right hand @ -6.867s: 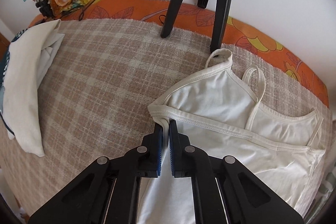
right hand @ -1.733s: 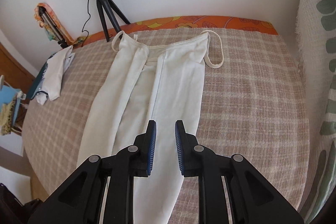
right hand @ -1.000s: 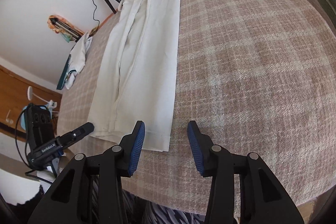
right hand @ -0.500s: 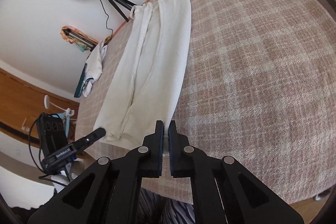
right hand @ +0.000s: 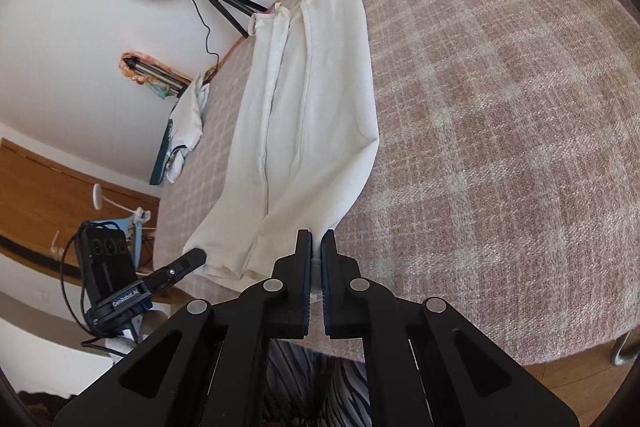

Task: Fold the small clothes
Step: 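Grasp the hem with both tools and fold it up toward the straps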

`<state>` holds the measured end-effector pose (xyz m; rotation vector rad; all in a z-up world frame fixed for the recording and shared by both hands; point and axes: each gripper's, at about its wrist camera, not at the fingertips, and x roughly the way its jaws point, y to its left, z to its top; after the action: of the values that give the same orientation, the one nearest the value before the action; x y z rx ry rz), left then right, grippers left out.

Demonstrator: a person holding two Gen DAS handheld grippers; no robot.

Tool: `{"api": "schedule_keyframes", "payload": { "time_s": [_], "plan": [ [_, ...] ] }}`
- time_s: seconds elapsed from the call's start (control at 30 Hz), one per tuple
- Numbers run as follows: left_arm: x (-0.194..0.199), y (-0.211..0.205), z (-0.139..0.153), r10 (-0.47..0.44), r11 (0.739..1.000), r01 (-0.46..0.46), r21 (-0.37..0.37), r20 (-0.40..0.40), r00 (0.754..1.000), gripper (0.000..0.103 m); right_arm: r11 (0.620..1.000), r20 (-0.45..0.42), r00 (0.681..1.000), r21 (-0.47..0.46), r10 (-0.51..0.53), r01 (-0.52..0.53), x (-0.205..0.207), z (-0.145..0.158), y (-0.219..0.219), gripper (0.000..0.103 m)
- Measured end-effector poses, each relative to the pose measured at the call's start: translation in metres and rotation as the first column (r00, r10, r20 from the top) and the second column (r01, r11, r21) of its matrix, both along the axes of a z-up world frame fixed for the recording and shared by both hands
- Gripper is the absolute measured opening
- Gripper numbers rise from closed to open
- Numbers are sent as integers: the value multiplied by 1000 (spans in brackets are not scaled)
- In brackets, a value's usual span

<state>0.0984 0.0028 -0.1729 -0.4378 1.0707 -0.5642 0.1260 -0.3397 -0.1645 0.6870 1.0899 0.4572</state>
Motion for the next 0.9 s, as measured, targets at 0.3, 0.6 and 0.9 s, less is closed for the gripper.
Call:
{"api": "schedule_keyframes", "payload": {
  "time_s": [0.3, 0.6, 0.9],
  "plan": [
    [54, -13, 20, 22, 999, -24, 29, 62, 998, 1, 999, 56, 998, -31, -38, 40, 52, 20, -2, 3],
    [101, -18, -3, 61, 995, -64, 73, 32, 998, 1, 989, 5, 999, -138, -42, 43, 106, -2, 7, 3],
    [119, -12, -14, 118, 989, -119, 90, 16, 993, 23, 965, -32, 999, -261, -39, 29, 129, -12, 14, 5]
  ]
}}
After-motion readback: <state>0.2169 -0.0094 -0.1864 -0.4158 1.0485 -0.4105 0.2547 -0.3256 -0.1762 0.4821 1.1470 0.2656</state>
